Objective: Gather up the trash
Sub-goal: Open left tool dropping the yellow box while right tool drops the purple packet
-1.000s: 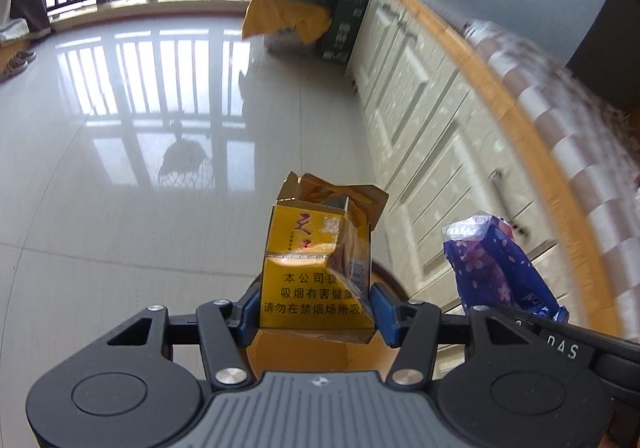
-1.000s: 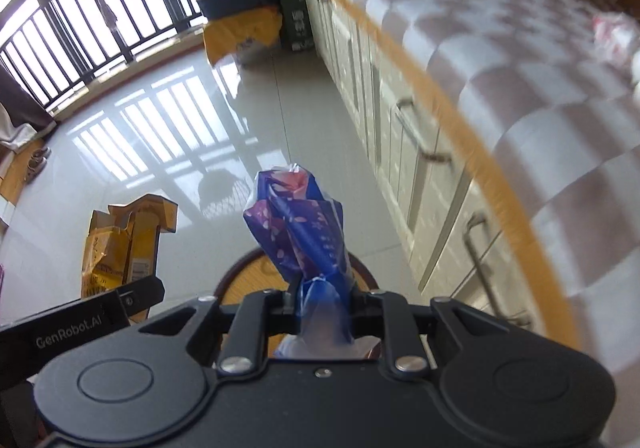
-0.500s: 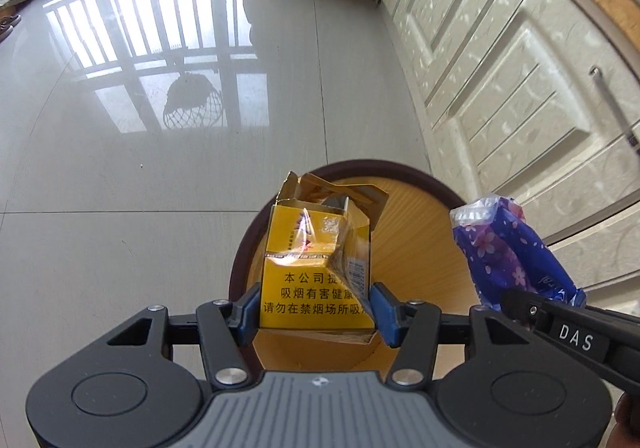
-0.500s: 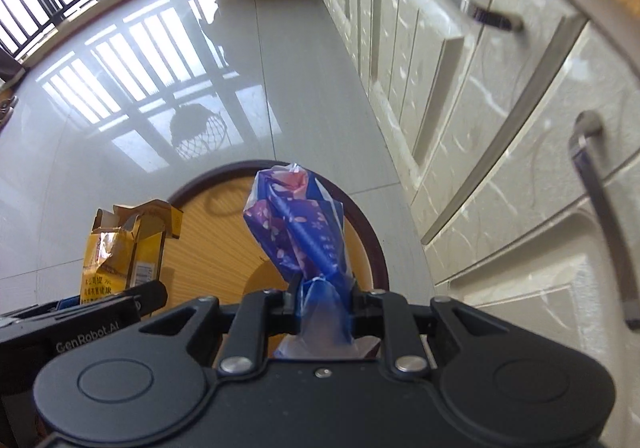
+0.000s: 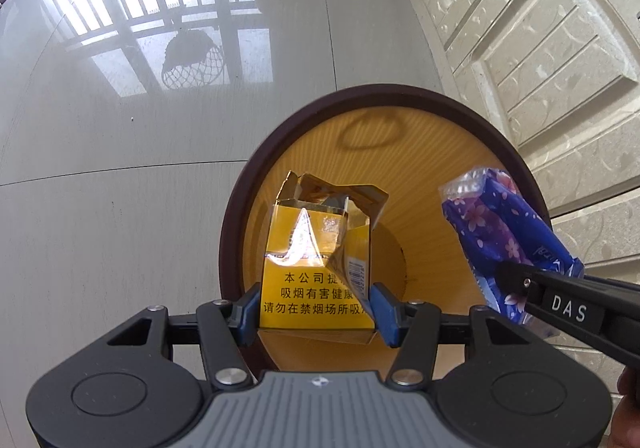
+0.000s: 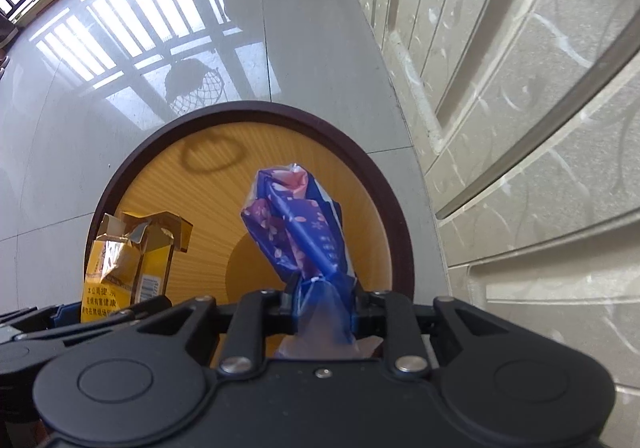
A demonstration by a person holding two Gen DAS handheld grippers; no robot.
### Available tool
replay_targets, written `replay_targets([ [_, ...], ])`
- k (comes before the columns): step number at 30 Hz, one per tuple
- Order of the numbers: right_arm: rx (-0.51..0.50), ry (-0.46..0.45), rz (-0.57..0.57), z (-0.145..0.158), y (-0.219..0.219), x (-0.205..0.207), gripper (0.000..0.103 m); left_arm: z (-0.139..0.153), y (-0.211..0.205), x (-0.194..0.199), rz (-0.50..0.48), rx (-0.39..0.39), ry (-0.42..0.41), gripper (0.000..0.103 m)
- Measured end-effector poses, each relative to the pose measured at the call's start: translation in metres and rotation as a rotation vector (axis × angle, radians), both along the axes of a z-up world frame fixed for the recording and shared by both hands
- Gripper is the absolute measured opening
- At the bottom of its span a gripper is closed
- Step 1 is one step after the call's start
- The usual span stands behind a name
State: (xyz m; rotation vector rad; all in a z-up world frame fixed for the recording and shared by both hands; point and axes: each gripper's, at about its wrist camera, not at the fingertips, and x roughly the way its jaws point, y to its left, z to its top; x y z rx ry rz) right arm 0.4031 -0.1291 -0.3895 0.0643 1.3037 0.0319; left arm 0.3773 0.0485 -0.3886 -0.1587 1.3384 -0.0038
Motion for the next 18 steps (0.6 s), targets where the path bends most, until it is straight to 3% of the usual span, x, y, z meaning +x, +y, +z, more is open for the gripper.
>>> replay_targets([
  [7,-0.014,-0.017,0.026,-0.005,0.001,0.004,0.035,-0.003,-0.006,0.002,-0.018,0.007,0.005,0.056],
  [9,-0.023,-0.022,0.038,-0.004,0.001,0.005,0.045,-0.003,-0.006,0.001,-0.020,0.008,0.006,0.056],
  [14,-0.030,-0.039,0.055,0.002,0.000,0.004,0.058,-0.004,-0.008,0.002,-0.028,0.019,0.007,0.057],
  [18,-0.023,-0.052,0.066,0.008,-0.001,0.004,0.062,-0.003,-0.010,0.002,-0.041,0.021,0.007,0.057],
])
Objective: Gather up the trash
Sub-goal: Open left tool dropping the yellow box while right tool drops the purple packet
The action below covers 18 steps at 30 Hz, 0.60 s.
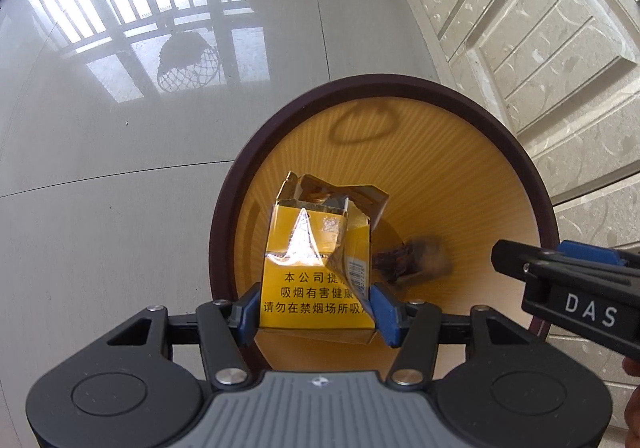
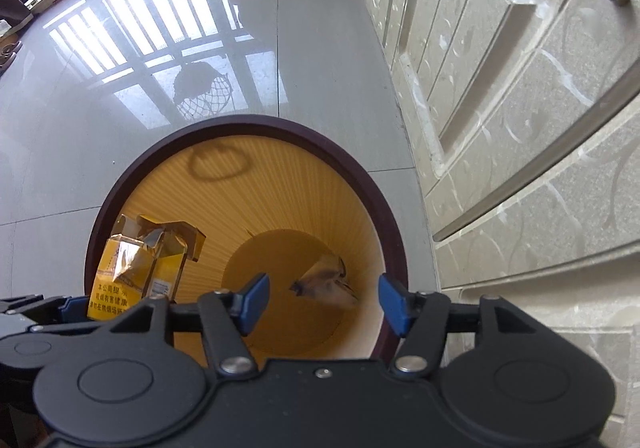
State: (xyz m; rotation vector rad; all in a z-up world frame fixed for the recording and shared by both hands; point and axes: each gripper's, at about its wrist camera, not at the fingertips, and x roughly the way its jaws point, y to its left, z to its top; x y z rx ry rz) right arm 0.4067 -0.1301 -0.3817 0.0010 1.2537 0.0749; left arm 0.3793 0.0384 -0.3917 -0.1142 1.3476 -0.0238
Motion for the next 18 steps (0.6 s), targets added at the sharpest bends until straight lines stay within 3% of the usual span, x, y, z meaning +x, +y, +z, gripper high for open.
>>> replay_targets([
  [3,-0.007,-0.003,0.007,0.002,-0.002,-0.002,0.062,0.001,0.000,0.000,-0.006,0.004,0.001,0.059],
  [5,-0.005,0.002,0.008,0.003,-0.003,-0.003,0.062,0.001,-0.002,0.000,-0.012,0.009,0.000,0.070],
  [18,0.003,0.000,0.004,0.018,-0.014,-0.019,0.070,0.022,-0.005,-0.014,-0.036,0.028,-0.015,0.087],
])
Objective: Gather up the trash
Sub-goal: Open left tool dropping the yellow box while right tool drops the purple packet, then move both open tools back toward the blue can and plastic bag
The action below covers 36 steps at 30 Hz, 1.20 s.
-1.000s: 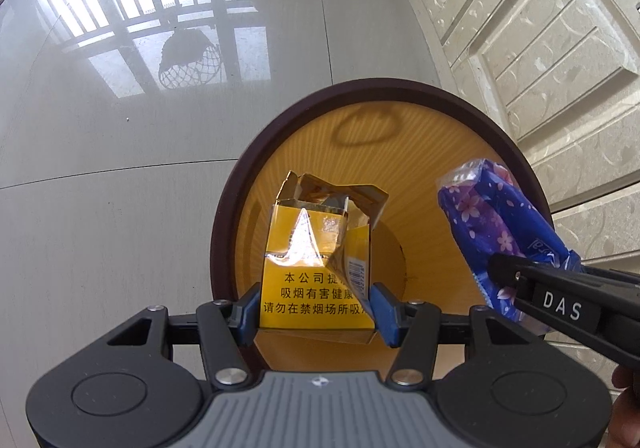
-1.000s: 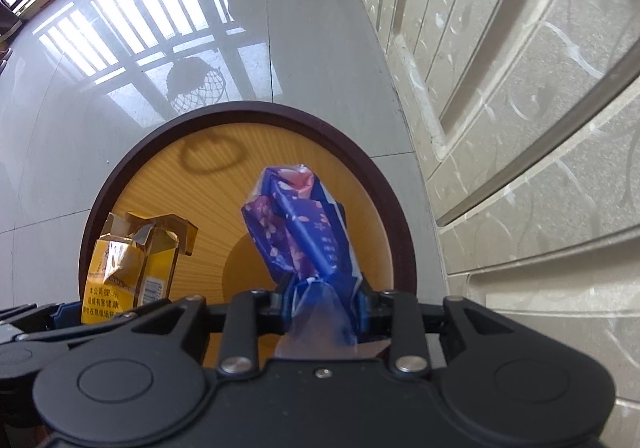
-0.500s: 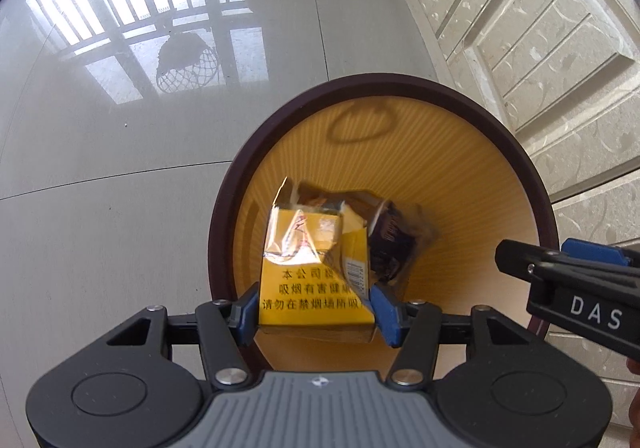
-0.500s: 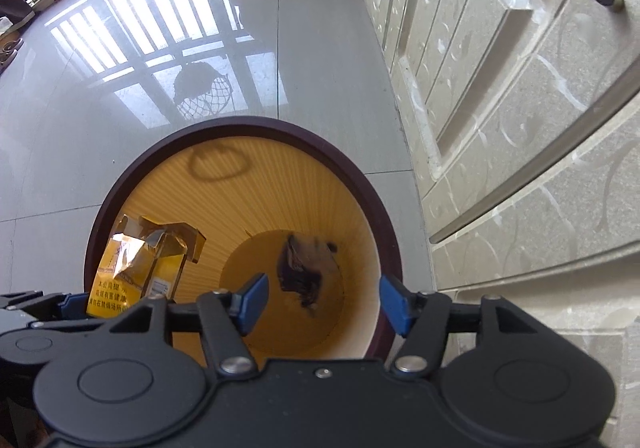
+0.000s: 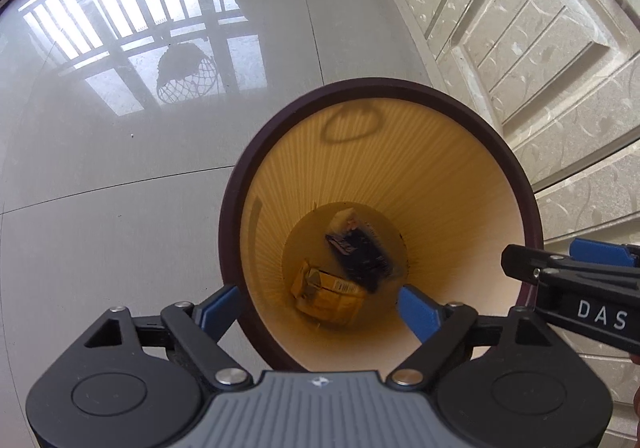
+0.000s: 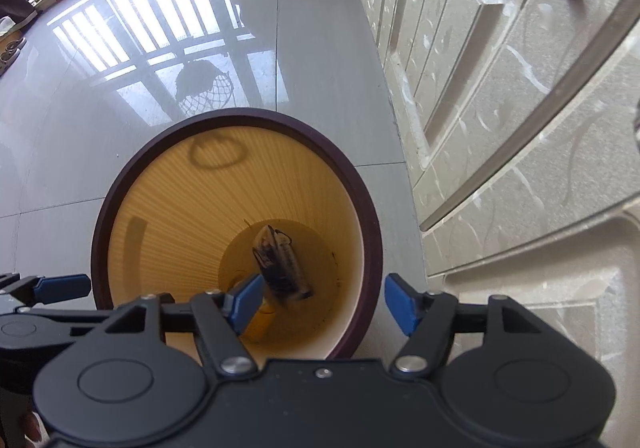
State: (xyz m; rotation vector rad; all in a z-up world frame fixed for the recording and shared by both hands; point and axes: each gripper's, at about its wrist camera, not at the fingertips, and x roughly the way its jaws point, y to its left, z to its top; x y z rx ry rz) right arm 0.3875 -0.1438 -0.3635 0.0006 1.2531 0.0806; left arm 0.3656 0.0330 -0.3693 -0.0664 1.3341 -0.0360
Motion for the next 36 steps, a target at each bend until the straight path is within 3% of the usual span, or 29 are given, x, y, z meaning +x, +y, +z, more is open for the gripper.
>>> replay_targets([
  [13,-0.058,-0.052,0.018,0.034,0.002,-0.030,0.089,0.032,0.022,-0.032,0.034,0.051,0.013,0.101],
  [20,-0.075,-0.066,0.026,0.053,-0.001,-0.049,0.103,0.060,0.030,-0.049,0.048,0.061,-0.013,0.103],
  [36,-0.093,-0.172,0.088,0.139,0.016,-0.101,0.103,0.146,0.053,-0.111,0.125,0.048,-0.152,0.103],
])
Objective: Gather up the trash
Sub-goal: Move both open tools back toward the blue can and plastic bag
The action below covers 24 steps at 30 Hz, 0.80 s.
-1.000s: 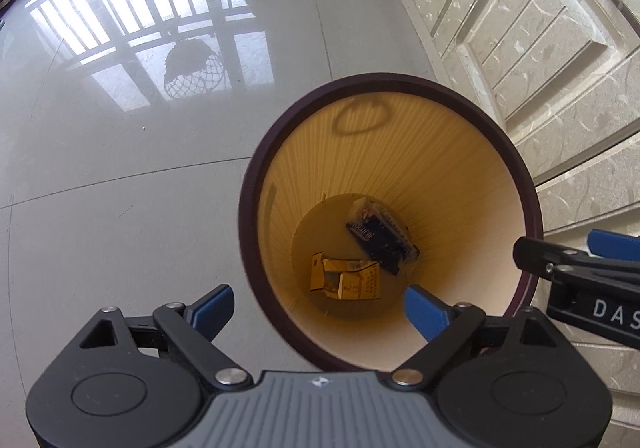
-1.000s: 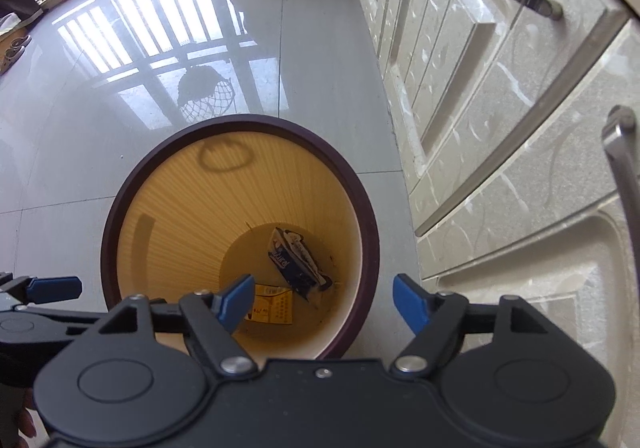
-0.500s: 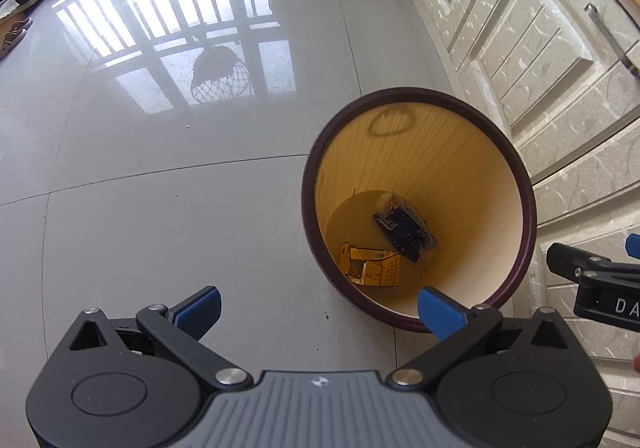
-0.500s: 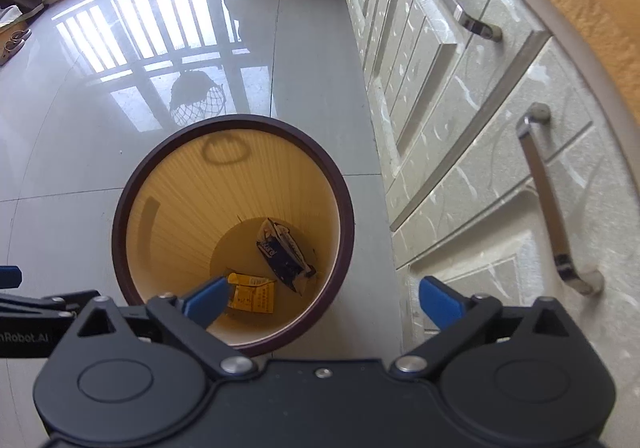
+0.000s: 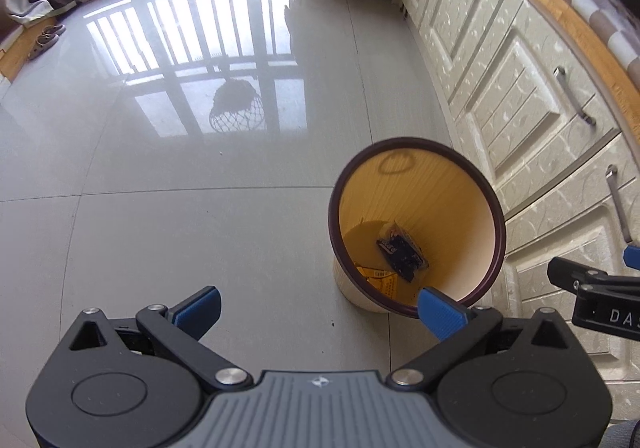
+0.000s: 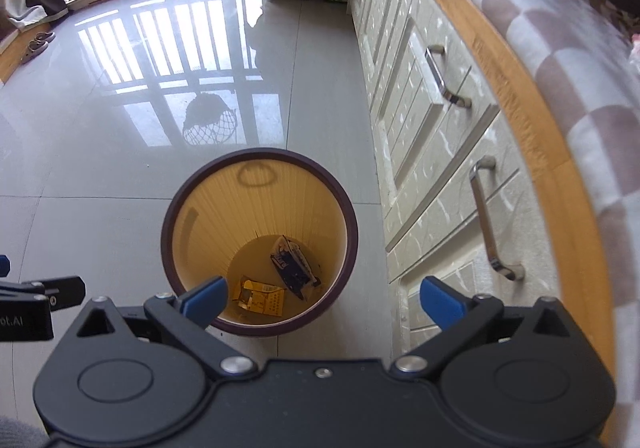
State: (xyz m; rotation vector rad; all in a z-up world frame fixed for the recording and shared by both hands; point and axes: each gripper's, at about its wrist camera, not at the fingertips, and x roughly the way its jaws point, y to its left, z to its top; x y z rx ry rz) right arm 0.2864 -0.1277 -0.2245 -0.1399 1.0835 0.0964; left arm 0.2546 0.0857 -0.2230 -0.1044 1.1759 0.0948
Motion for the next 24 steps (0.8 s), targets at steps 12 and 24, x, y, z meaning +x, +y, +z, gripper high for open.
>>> replay_targets([
  [12,0.016,-0.148,0.027,0.082,-0.010,-0.051,0.103,0.074,0.006,-0.055,0.028,-0.004,-0.171,0.103],
  [24,0.049,-0.309,-0.023,0.142,-0.052,-0.098,0.103,0.134,-0.018,-0.091,0.000,0.000,-0.339,0.103],
])
